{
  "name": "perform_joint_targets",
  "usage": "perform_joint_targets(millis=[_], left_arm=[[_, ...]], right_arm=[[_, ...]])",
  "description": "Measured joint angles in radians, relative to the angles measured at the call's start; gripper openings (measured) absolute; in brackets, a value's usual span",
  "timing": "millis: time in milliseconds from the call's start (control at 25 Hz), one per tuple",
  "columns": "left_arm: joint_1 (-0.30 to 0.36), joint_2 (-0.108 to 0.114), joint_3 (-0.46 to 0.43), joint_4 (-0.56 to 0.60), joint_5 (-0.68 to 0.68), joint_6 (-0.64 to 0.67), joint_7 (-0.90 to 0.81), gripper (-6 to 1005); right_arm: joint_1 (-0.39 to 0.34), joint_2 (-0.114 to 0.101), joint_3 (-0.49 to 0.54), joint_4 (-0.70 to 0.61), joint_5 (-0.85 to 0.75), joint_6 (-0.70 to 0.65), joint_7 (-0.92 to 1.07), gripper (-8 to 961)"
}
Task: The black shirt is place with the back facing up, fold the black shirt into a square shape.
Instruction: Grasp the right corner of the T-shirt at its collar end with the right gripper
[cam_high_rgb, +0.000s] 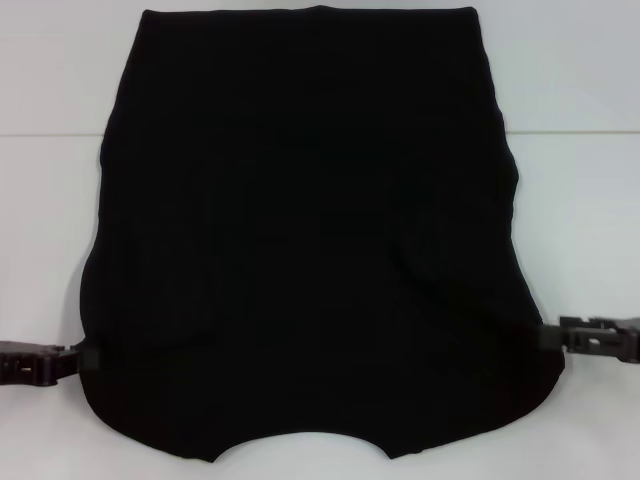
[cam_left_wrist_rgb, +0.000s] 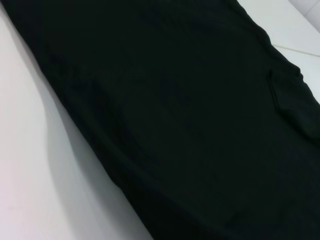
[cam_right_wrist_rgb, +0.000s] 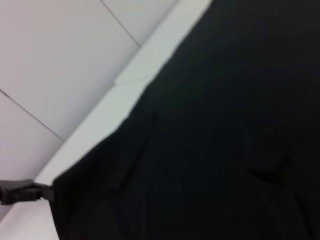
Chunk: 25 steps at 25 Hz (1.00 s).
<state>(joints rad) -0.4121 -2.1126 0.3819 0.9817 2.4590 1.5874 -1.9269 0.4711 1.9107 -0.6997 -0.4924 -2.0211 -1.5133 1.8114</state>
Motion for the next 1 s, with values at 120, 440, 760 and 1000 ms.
perform_joint_targets(millis=[120,440,760,1000], left_arm=[[-0.001,0.001,0.001,-0.009,-0.003,0.000,0.005,68],[-0.008,0.008,0.009,-0.028,-0.003,0.001,0.007,68],[-0.012,0.011,0.009,-0.028,-0.003,0.002,0.008,68],[-0.015,0.011,0.009,-0.029,-0.001,0.002,0.014,69]], right_arm=[[-0.006,-0.012,0.000,-0.001,-0.036,0.009,0.028,789],[0.001,-0.012,0.000,-0.003,-0.092,0.062,0.066,785],[0.033,0.015,-0.008,0.003,-0.125,0.099,0.068,781],[0.046,0.038,-0.007,-0.004,-0.159,0.106,0.072,739]])
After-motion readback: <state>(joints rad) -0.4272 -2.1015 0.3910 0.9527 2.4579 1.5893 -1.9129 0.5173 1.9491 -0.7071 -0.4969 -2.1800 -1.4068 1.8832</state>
